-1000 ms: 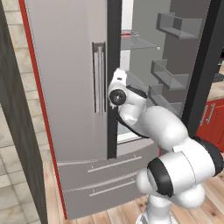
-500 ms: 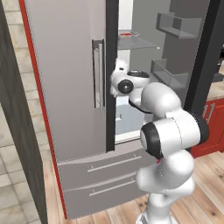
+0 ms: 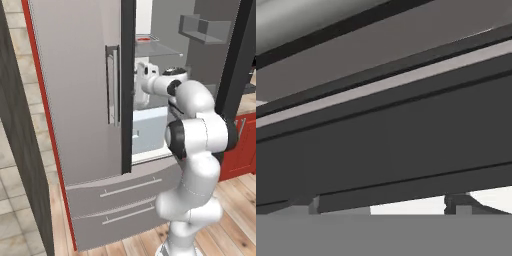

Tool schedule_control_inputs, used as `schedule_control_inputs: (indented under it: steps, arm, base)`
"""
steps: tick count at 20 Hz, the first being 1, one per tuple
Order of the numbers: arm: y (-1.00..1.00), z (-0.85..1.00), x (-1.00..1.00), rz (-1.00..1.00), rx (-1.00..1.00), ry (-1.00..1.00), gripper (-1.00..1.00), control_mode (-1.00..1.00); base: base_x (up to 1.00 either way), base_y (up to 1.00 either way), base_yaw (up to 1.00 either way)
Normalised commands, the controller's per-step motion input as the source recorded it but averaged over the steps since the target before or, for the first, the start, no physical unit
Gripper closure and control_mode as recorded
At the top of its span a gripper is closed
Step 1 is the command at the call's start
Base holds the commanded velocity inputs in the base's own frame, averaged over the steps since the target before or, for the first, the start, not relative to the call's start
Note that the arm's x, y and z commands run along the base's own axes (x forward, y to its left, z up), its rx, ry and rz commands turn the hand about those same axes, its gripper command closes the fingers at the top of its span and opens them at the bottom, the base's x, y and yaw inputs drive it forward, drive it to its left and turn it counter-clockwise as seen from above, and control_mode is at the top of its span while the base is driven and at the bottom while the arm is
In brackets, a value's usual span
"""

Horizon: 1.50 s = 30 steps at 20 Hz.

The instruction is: Place the tupperware on the top shelf of the fridge. Make space for the tupperware among the existing items by rearranging them on the shelves if needed. Close the fridge door when finished.

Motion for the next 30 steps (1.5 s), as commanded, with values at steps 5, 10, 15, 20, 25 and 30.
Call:
schedule_control_inputs:
  steps: [5,10,15,20,25,30]
  arm:
    - [0.16,1.0,-0.94,0.0,-0.09,0.0,-1.0,-1.0]
    - [0.38,0.95,-0.61,0.0,-0.12,0.05,-1.0,-1.0]
    - [0.04,0.86,-0.95,-0.01,-0.04,0.12,-1.0,-1.0]
    - [-0.07,0.42,-1.0,-0.04,0.0,0.17,-1.0,-1.0]
    - [-0.44,0.4,-1.0,0.0,0.0,0.15,-1.0,-1.0]
    - [-0.35,0.99,-1.0,0.0,0.34,0.16,-1.0,-1.0]
  base:
    - [0.0,0.0,0.0]
    - [0.0,0.0,0.0]
    - [0.0,0.0,0.0]
    - [0.0,0.0,0.0]
    - [0.0,0.0,0.0]
    - [0.0,0.0,0.0]
